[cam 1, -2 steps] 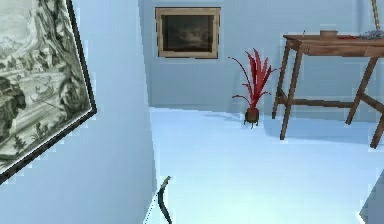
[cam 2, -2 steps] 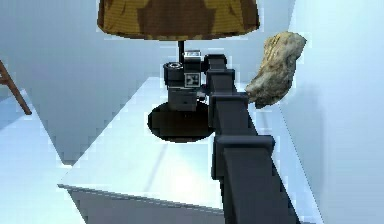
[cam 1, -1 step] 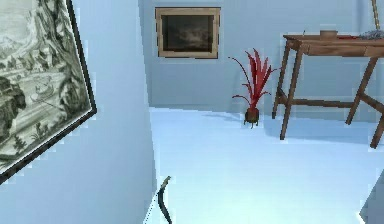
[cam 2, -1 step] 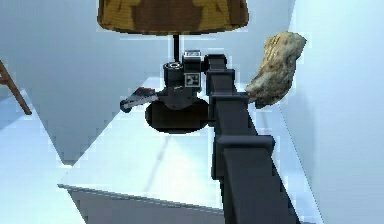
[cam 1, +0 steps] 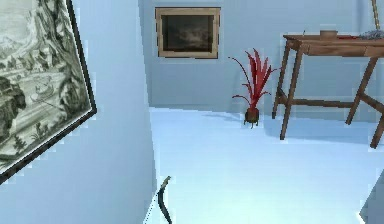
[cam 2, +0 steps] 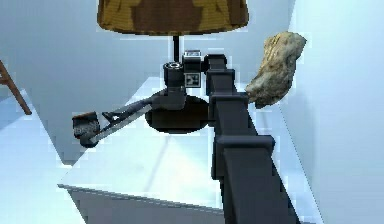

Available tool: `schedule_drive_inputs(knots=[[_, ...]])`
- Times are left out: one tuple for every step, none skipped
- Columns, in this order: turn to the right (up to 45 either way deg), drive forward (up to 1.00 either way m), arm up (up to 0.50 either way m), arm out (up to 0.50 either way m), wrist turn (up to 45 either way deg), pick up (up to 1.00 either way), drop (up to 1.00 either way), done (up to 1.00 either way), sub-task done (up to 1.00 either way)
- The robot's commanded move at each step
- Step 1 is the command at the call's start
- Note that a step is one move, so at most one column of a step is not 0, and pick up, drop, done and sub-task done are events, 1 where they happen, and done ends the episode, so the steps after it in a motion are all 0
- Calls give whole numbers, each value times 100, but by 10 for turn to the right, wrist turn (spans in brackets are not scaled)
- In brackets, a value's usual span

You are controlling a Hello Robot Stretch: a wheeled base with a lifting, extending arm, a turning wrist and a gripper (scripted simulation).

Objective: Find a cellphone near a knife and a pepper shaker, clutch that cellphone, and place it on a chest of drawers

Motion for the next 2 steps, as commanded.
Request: schedule_drive_inputs(knots=[[0, 0, 0, 0, -450, 0, 0, 0, 0], [0, 0, 0, -28, 0, 0, 0, 0, 0]])
